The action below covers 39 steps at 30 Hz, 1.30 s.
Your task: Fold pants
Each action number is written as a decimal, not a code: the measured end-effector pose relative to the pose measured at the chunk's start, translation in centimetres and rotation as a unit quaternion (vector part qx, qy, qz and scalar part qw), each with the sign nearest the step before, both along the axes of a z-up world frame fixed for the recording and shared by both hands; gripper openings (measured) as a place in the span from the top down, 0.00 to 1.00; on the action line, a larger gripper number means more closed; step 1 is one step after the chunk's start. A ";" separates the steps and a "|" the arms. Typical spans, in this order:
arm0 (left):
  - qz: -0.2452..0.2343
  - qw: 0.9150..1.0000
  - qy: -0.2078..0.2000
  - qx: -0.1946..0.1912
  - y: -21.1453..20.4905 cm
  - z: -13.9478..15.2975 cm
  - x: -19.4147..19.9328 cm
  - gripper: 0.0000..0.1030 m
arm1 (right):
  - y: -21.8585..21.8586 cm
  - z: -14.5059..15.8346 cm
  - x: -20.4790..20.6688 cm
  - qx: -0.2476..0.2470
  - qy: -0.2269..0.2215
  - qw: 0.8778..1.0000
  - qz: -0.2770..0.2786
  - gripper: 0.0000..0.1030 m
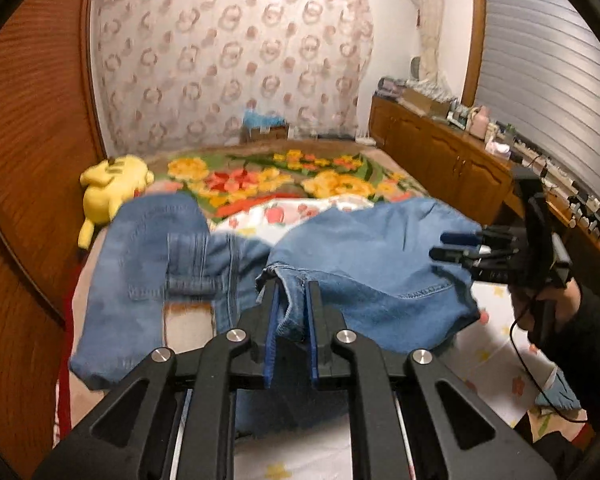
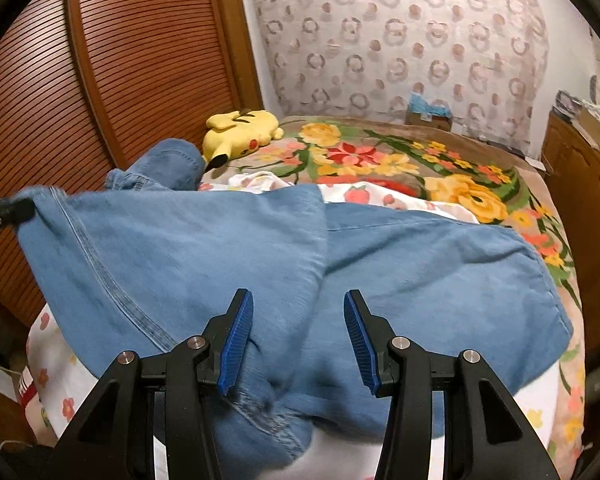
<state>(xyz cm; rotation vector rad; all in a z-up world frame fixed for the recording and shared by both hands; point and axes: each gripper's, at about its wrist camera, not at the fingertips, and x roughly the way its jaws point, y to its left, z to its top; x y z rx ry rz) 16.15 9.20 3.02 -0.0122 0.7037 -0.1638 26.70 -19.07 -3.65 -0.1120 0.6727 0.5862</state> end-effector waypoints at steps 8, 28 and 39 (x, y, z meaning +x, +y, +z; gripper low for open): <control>0.013 1.000 0.015 -0.003 0.8 -1.8 1.0 0.57 | -0.5 -0.8 0.6 -0.007 0.006 1.000 0.019 0.52; 0.005 0.994 0.109 -0.011 0.8 -9.0 9.9 0.77 | -3.3 -5.4 4.1 -0.052 0.074 0.996 0.013 0.52; -0.106 0.991 0.068 -0.039 -5.7 -4.6 6.6 0.92 | -4.2 -4.8 3.6 -0.026 0.055 0.998 -0.008 0.52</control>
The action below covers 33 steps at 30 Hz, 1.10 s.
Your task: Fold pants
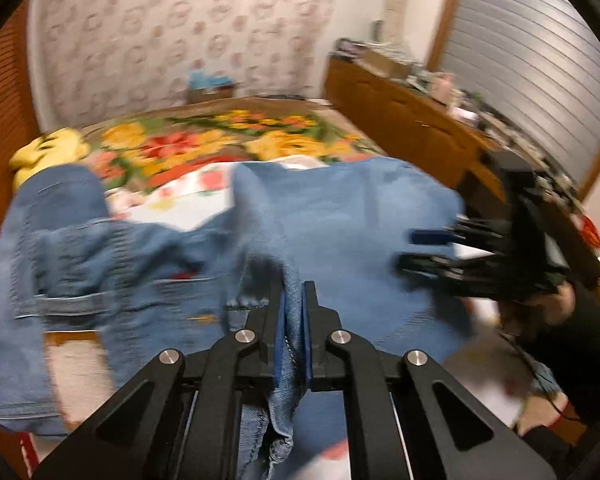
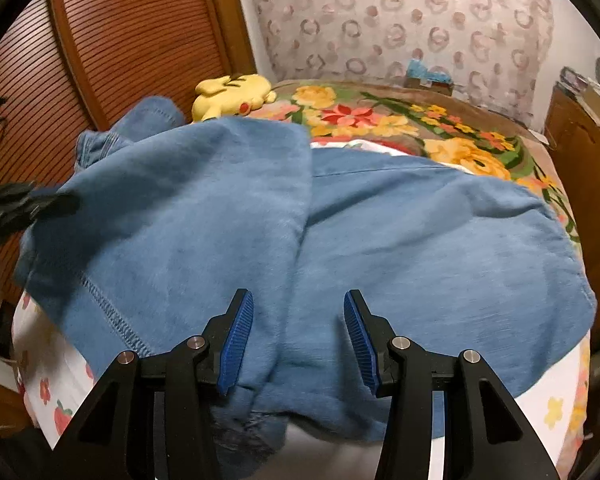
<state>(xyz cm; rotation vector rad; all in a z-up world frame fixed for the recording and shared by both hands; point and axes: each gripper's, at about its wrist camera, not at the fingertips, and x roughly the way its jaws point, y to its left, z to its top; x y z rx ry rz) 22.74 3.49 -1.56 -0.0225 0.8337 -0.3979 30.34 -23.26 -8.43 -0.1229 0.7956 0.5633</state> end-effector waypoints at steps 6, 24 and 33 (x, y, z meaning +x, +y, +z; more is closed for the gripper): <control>-0.026 1.000 0.009 0.015 -2.4 -0.2 -1.1 0.83 | 0.0 0.1 -0.7 0.008 -0.012 1.000 -0.009 0.52; 0.039 0.998 0.043 0.036 1.3 -3.6 4.0 0.61 | -0.4 0.3 -1.3 0.014 -0.002 1.000 0.001 0.52; 0.041 0.998 0.037 0.017 1.2 -4.3 4.5 0.88 | -0.5 -0.2 -1.0 0.016 0.007 1.000 0.003 0.52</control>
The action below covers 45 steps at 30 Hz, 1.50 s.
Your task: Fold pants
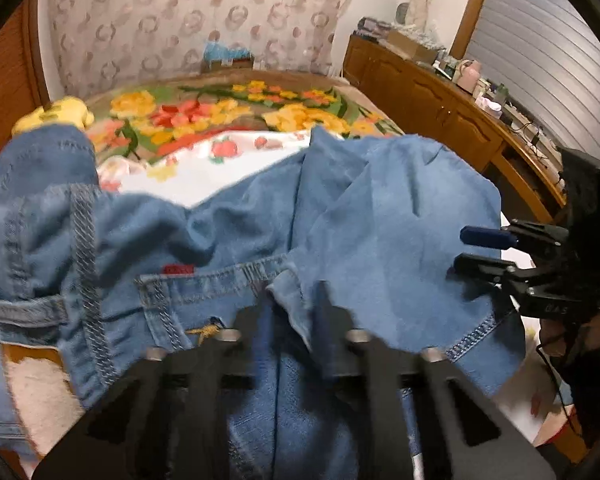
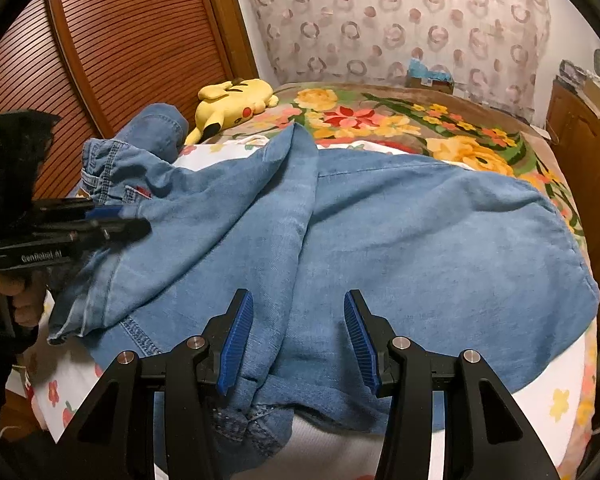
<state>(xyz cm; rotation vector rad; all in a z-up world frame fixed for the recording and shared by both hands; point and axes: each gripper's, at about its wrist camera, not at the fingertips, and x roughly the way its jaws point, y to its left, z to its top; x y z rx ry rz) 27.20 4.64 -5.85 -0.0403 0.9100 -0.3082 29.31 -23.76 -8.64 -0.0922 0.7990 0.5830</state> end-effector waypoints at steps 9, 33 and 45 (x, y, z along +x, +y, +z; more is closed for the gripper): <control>0.056 0.995 -0.081 0.016 5.5 6.4 -3.1 0.95 | -0.1 0.2 0.4 0.006 0.001 1.000 -0.001 0.52; 0.113 0.991 -0.059 0.047 9.8 4.1 -5.4 0.58 | -0.4 0.8 -0.5 0.004 -0.015 1.000 0.004 0.52; 0.081 0.996 -0.022 0.028 6.9 0.3 -11.6 0.65 | -2.1 1.7 -3.9 0.006 -0.043 0.999 -0.020 0.44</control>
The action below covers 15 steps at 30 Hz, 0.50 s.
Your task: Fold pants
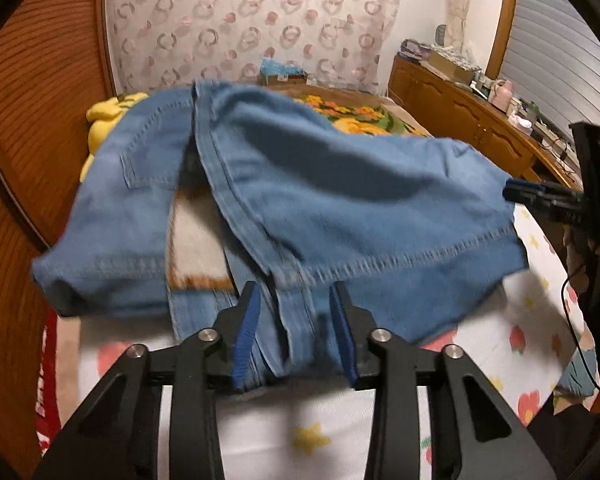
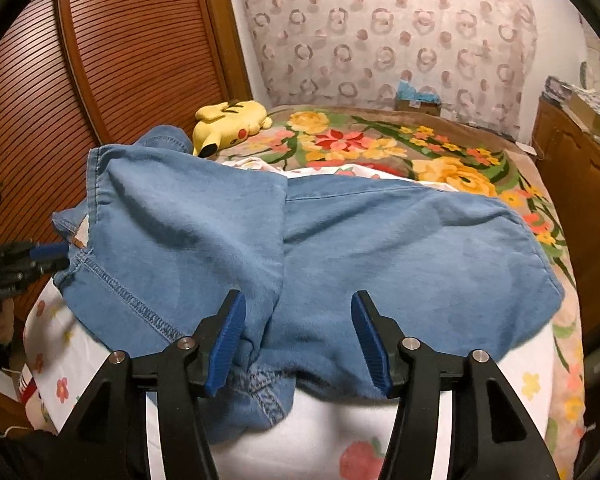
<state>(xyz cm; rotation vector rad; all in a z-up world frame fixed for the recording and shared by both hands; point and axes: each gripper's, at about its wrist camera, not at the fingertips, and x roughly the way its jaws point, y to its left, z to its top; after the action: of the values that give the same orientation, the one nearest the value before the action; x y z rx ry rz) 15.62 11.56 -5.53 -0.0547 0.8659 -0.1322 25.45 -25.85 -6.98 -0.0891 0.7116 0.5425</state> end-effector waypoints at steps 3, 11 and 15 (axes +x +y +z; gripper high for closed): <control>-0.005 1.000 0.006 -0.001 -0.5 -0.7 -0.6 0.71 | -0.6 0.0 -0.9 0.000 -0.003 1.000 -0.008 0.44; -0.004 1.000 -0.007 0.005 -0.6 -0.1 -1.9 0.92 | -1.9 0.1 -2.6 -0.001 -0.004 1.000 -0.028 0.44; 0.019 0.999 -0.024 0.011 0.9 1.6 -3.2 0.92 | -2.7 0.1 -2.6 0.004 0.001 0.999 -0.037 0.44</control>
<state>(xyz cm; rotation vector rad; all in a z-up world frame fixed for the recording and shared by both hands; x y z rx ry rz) 12.42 12.45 -3.93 -0.0466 0.8171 -0.0887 22.83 -28.54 -6.89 -0.0539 0.7121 0.4746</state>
